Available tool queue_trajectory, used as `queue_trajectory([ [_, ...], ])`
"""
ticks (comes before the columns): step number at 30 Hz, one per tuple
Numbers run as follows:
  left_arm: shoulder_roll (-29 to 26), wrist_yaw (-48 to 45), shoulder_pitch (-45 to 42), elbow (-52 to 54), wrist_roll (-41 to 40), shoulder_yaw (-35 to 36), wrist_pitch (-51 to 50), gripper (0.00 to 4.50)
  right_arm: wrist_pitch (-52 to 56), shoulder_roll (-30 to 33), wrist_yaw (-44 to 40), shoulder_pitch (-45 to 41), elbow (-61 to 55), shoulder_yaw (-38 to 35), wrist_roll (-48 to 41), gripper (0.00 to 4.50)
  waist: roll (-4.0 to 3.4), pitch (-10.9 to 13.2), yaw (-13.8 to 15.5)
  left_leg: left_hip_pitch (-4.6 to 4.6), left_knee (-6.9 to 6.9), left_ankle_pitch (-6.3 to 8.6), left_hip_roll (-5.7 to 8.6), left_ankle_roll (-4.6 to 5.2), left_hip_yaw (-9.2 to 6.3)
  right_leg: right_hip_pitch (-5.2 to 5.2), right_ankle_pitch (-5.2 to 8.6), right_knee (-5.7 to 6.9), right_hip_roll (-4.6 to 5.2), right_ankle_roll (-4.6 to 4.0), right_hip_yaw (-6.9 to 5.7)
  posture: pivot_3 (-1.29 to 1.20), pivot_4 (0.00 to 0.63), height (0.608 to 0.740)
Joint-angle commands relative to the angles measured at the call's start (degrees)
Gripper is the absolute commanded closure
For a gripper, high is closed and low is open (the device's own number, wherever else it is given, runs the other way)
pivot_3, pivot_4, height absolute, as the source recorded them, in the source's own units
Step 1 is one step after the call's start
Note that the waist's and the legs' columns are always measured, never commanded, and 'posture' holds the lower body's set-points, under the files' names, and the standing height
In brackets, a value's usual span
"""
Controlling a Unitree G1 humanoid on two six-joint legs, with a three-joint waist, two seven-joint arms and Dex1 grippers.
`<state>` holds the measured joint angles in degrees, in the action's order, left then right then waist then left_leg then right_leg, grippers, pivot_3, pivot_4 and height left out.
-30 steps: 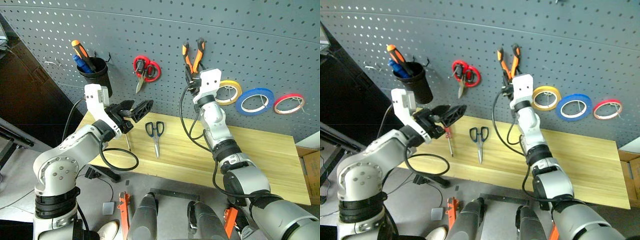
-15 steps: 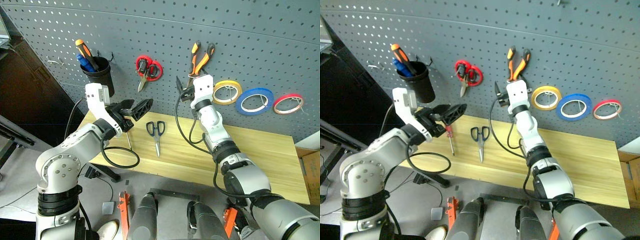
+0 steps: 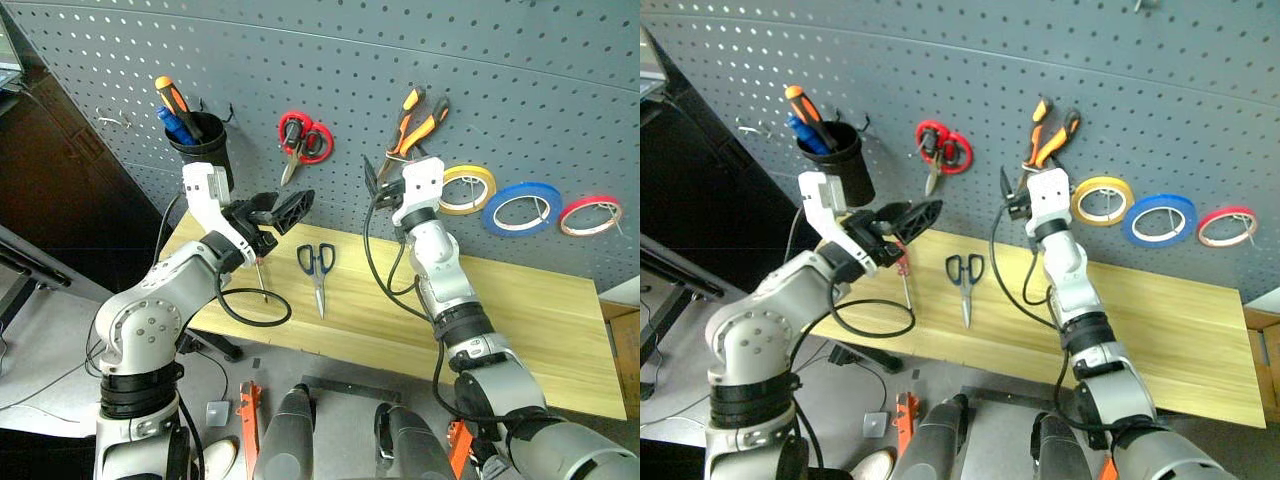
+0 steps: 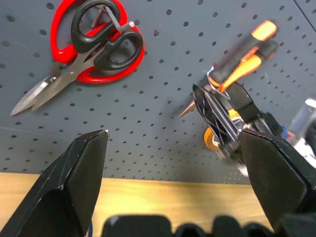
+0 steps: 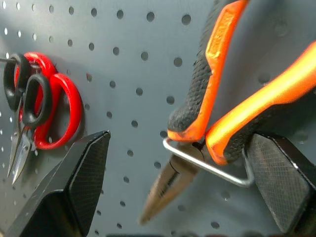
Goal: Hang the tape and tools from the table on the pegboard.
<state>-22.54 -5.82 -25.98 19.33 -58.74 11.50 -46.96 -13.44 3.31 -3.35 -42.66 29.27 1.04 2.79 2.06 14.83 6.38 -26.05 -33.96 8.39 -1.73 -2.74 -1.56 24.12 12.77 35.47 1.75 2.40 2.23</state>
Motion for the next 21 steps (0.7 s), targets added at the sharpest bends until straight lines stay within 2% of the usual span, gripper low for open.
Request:
queue_trajectory([
  [1,1.0,-2.22,-1.67,-0.24,1.81,-0.55,2.14,0.0,5.4,1.37,0.9,1.18,-5.36,-2.82,-1.81,0.01,0.0,0.0,-0.45,-0.09,0.01,-0.01,0.0,-0.02,0.03,0.09,0.0,0.0,-0.02,0.02,0.0,0.16,0.147,0.74],
  [6,2.29,-4.82,-3.03,-2.67,4.13,-1.03,3.75,0.0,12.54,2.12,0.12,3.69,-15.01,-2.54,-2.69,0.01,0.01,-0.02,-1.85,-0.34,0.0,-0.14,-0.01,-0.08,0.02,0.26,-0.25,0.0,-0.09,0.43,-0.03,0.14,0.126,0.74],
  [11,3.17,-6.44,-3.11,-3.47,5.75,-0.98,4.49,0.0,19.7,2.43,-1.79,7.86,-25.03,-1.36,-3.7,0.01,0.06,-0.49,-2.78,-0.34,0.0,-0.15,-0.02,-0.08,0.03,0.26,-0.27,-0.01,-0.13,0.48,-0.04,0.12,0.111,0.74],
  [15,3.32,-7.15,-2.63,-3.59,6.95,-0.93,4.75,0.0,26.41,2.5,-5.01,11.71,-34.13,0.12,-6.02,0.01,0.07,-0.69,-3.61,-0.35,0.02,-0.14,-0.02,-0.09,0.05,0.26,-0.27,0.02,-0.13,0.49,-0.02,0.12,0.104,0.74],
  [21,3.71,-6.97,-0.97,-4.29,11.07,-2.28,4.67,0.0,38.02,6.3,-13.33,16.76,-45.61,2.53,-11.74,0.01,0.12,-1.91,-4.18,-0.3,-0.02,-0.15,-0.02,-0.1,0.04,0.26,-0.26,0.2,-0.16,0.51,-0.01,0.1,0.104,0.74],
])
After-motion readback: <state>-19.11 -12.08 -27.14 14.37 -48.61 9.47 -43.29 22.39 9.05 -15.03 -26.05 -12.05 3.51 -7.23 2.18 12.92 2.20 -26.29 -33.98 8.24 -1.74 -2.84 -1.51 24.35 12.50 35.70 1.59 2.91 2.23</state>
